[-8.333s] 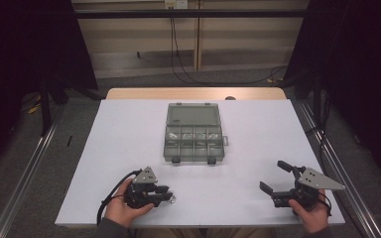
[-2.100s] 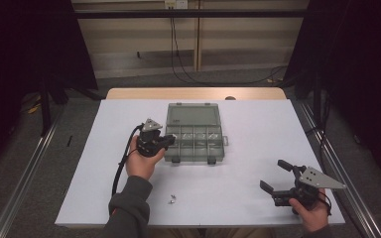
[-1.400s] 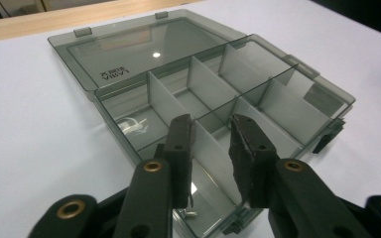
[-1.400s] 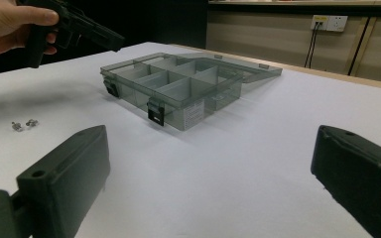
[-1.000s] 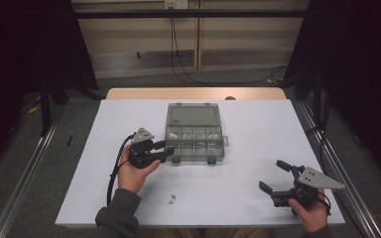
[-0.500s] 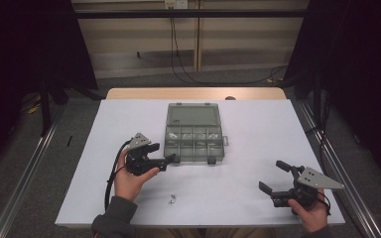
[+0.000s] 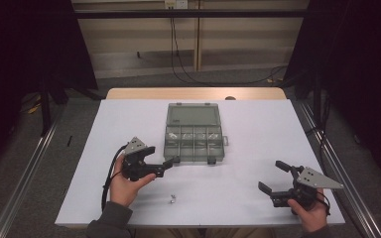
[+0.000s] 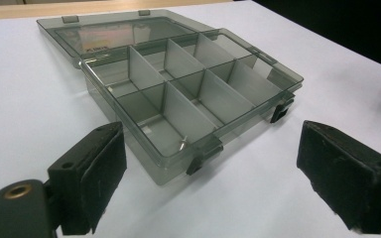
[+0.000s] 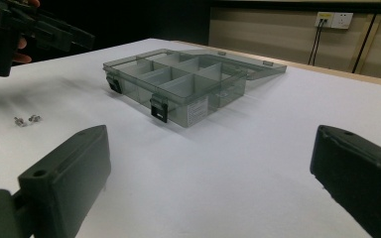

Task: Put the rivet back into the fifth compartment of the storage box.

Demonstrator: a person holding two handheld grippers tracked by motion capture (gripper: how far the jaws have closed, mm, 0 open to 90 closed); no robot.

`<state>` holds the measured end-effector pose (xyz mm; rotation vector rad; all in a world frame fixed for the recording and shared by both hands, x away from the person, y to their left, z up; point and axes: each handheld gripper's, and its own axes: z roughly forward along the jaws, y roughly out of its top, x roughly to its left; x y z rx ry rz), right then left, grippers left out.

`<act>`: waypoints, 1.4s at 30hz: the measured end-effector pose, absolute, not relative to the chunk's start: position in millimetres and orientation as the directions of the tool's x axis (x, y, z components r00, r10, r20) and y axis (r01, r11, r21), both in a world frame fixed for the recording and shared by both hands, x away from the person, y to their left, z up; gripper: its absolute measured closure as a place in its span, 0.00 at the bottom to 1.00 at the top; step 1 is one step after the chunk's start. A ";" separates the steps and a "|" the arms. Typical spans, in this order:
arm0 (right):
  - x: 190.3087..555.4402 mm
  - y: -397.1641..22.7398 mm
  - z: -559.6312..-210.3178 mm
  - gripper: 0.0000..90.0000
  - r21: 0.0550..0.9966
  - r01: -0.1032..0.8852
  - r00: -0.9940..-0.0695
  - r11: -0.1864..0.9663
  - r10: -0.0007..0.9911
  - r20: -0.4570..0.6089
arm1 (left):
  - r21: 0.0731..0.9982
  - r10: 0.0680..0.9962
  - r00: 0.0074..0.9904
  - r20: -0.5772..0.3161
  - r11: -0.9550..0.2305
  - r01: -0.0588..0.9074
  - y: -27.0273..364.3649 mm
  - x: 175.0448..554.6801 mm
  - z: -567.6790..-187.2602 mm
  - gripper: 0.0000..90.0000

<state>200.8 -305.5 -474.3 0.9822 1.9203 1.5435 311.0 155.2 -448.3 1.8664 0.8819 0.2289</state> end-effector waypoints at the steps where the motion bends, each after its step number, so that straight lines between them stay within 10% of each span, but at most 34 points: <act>1: 201.0 -305.6 -474.5 0.02 0.967 0.231 -0.625 0.105 0.778 0.065 | 0.855 0.665 0.713 -0.223 -0.217 0.470 155.8 310.2 -448.2 0.13; 42: 201.0 -304.7 -474.8 0.02 0.967 0.232 -0.627 0.108 0.777 0.063 | 0.862 0.634 0.746 -0.204 -0.245 0.444 169.4 276.4 -464.7 0.04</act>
